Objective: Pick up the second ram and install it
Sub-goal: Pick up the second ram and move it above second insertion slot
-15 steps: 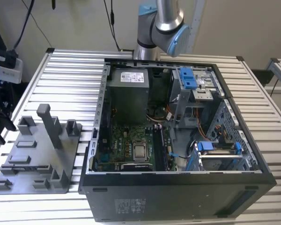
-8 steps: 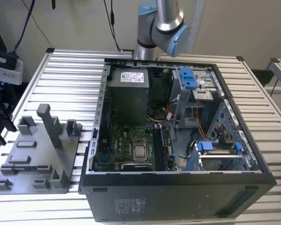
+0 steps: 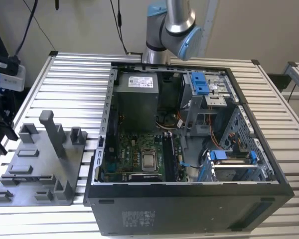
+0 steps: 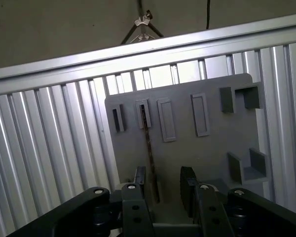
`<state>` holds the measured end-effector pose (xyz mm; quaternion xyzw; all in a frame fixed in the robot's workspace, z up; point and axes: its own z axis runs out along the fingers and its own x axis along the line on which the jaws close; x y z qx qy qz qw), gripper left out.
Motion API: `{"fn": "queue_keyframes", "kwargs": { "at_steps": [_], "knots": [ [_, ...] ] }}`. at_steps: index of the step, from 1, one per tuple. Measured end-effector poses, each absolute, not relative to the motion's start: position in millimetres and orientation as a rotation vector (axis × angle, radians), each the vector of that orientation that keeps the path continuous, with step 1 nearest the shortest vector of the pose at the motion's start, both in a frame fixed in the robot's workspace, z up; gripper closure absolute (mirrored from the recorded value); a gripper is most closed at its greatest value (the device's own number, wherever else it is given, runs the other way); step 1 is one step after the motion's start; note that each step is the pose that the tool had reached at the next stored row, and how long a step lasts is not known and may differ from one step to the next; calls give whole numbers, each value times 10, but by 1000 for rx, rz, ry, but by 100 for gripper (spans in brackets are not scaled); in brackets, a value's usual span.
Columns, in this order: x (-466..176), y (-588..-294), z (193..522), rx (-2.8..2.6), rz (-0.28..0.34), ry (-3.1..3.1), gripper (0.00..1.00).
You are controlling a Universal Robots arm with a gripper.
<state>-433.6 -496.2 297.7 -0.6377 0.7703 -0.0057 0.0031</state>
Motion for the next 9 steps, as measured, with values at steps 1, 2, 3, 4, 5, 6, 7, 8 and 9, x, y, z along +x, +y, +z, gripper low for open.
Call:
{"fn": "queue_keyframes", "kwargs": {
  "at_steps": [1,2,3,4,5,6,7,8,9],
  "knots": [
    [-4336,-4962,2974,-1999,-18,2415,58],
    [-4336,-4962,2970,-1999,-18,2415,58],
    [-4336,-4962,2968,-1999,-18,2415,58],
    [-4336,-4962,2964,-1999,-18,2415,58],
    [-4336,-4962,2961,-1999,-17,2415,58],
    [-4336,-4962,2956,-1999,-17,2415,58],
    [-4336,-4962,2952,-1999,-17,2415,58],
    [-4335,-4962,2949,-1999,-17,2415,58],
    [-4335,-4962,2945,-1999,-16,2415,58]
  ]
}}
